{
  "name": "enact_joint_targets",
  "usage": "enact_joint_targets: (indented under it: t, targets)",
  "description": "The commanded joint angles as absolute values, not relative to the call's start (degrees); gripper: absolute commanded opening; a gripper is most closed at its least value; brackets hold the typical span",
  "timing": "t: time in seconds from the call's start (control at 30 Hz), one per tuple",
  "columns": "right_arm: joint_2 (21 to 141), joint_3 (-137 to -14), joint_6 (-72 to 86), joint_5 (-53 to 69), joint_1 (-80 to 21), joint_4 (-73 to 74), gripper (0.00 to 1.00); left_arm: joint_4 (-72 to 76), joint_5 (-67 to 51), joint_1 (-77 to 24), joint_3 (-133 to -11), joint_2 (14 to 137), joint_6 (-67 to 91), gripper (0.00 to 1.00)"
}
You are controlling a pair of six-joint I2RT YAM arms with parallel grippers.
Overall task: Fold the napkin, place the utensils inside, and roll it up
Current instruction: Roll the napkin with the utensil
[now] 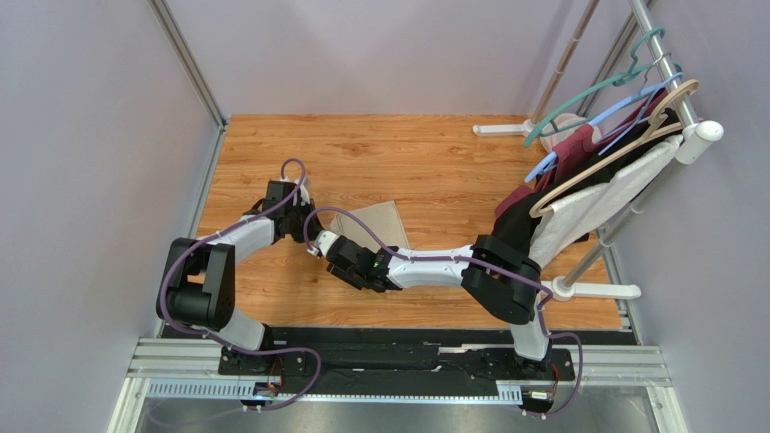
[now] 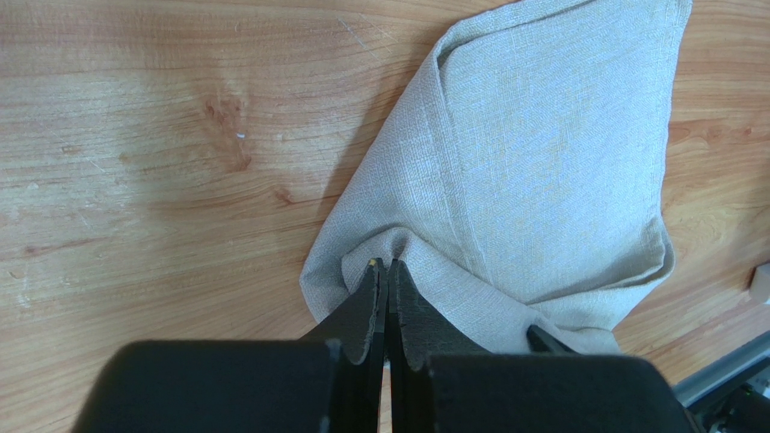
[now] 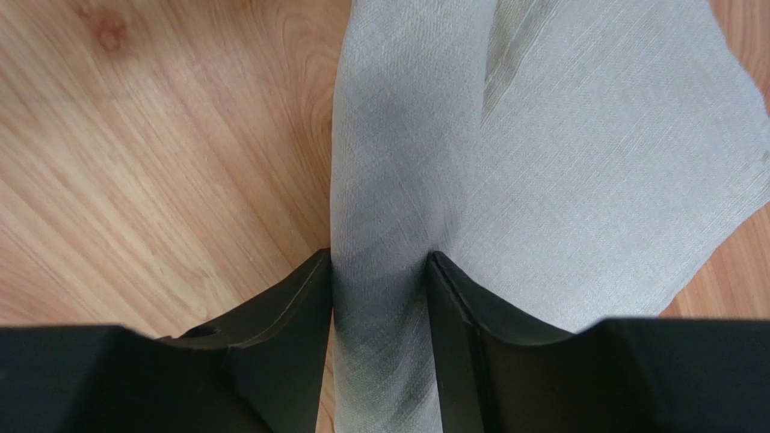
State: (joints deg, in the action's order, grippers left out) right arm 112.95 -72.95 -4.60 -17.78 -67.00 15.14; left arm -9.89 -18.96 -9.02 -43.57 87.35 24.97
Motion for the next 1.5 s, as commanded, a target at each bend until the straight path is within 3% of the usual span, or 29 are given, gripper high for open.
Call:
enact_joint_targets:
  t: [0.0, 0.27, 0.33, 0.47, 0.5, 0.6, 0.9, 1.47]
  targets:
    - [115.74, -74.97, -5.19, -20.56, -67.06, 13.27, 0.43, -9.76, -19.25, -9.05, -45.35, 87.63, 23.82, 0.00]
    - [116.37, -73.04, -2.20, -14.87, -63.38, 14.32, 0.27, -8.27, -20.56, -9.05, -44.91, 87.36, 24.08, 0.02]
    - [115.85, -72.43, -0.88, -8.81, -61.80, 14.50, 0.20, -7.65, -20.57, -9.05, -44.82, 86.14, 24.26, 0.14]
    - [114.18, -70.49, 2.63, 2.69, -58.89, 14.94, 0.13, -7.73, -16.89, -9.05, -44.65, 82.19, 25.66, 0.69]
    - [113.82, -70.49, 3.07, 7.34, -58.28, 15.12, 0.12, -7.73, -14.44, -9.05, -44.30, 81.31, 25.75, 0.76]
    - [112.85, -70.23, 5.62, 16.48, -55.64, 15.56, 0.11, -7.39, -10.13, -8.97, -43.07, 78.05, 26.19, 0.85]
    - [115.30, -71.45, 10.98, 35.92, -48.35, 13.80, 0.10, -4.05, -9.57, -9.05, -37.10, 71.72, 25.93, 0.86]
    - [124.98, -75.32, 19.25, 51.24, -38.76, 10.90, 0.08, 4.83, -17.40, -8.97, -33.40, 74.18, 24.70, 0.79]
